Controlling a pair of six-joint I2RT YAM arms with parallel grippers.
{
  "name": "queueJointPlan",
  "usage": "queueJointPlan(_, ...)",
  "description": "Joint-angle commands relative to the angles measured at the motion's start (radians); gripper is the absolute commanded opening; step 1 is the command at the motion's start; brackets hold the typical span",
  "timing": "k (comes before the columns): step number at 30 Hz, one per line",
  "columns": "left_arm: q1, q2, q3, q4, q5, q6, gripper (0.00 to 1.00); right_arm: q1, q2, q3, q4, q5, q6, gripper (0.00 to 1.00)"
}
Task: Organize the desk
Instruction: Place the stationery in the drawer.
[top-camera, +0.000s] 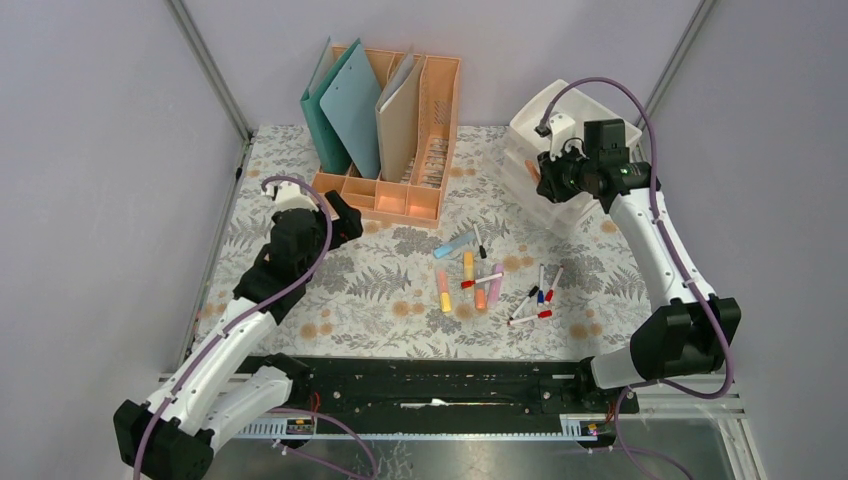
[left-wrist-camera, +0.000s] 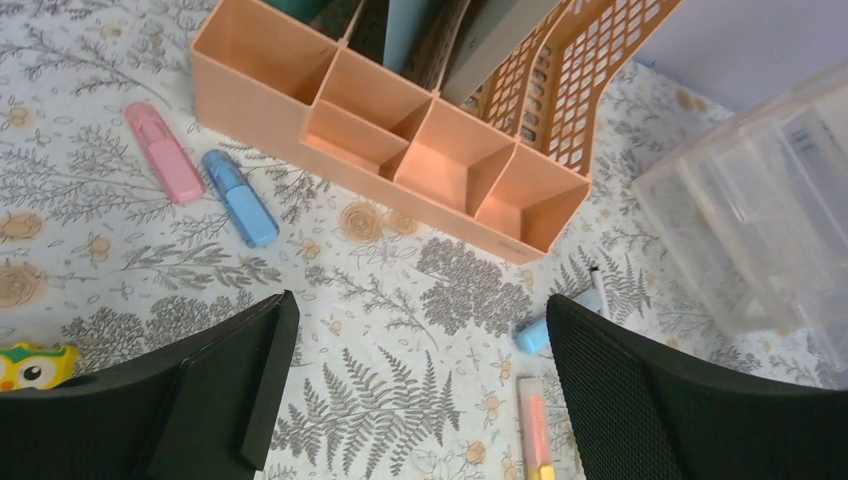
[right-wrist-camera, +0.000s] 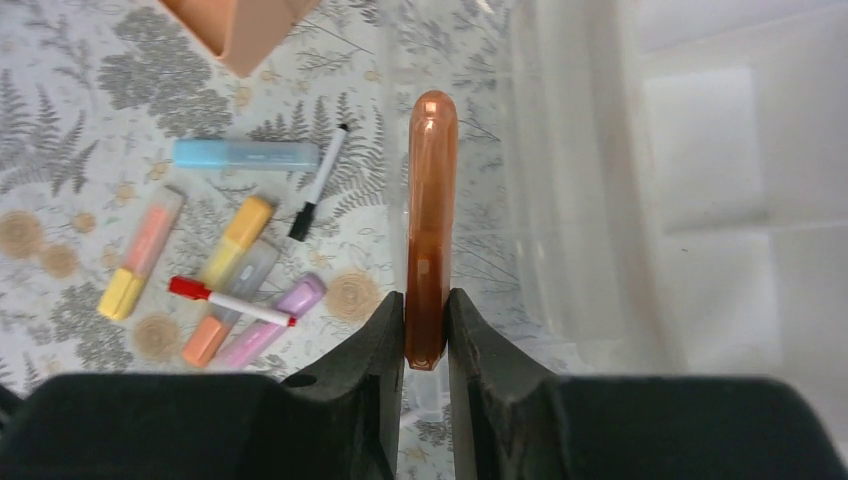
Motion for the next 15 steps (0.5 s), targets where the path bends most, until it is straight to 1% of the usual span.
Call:
queueJointPlan(1,0.034,-0.018,-0.011,-0.021,0.056,0.021,0.99,-0.004,0.025,0.004,0.031,0.155,-0.018,0.00)
queueJointPlan(2,0.042,-0.017,-0.014,-0.023,0.060,0.021,0.99,-0.004,0.033,0.008,0.031,0.166,-0.016,0.01)
queueJointPlan(3,0.050,-0.015,-0.015,-0.025,0.066,0.019,0.99,-0.004,0.040,0.011,0.031,0.176,-0.014,0.08)
queueJointPlan(5,0.071,-0.009,-0.017,-0.024,0.083,0.017,0.99,-0.005,0.050,0.016,0.031,0.188,-0.010,0.23)
queueJointPlan(7,0.093,0.001,-0.017,-0.025,0.102,0.013,0.99,-0.004,0.051,0.019,0.031,0.181,-0.004,0.42)
queueJointPlan(9,0.120,0.010,-0.016,-0.022,0.129,0.005,0.99,-0.006,0.046,0.019,0.031,0.161,0.004,0.54)
queueJointPlan(12,0.170,0.031,-0.015,-0.007,0.185,-0.014,0.99,-0.010,0.029,0.016,0.026,0.112,0.020,0.66)
queueJointPlan(14,0.212,0.051,-0.012,0.005,0.239,-0.028,0.99,-0.015,0.011,0.016,0.015,0.050,0.032,0.72)
queueJointPlan(15,0.234,0.062,-0.012,0.011,0.256,-0.037,0.99,-0.023,0.006,0.013,0.012,0.009,0.038,0.73)
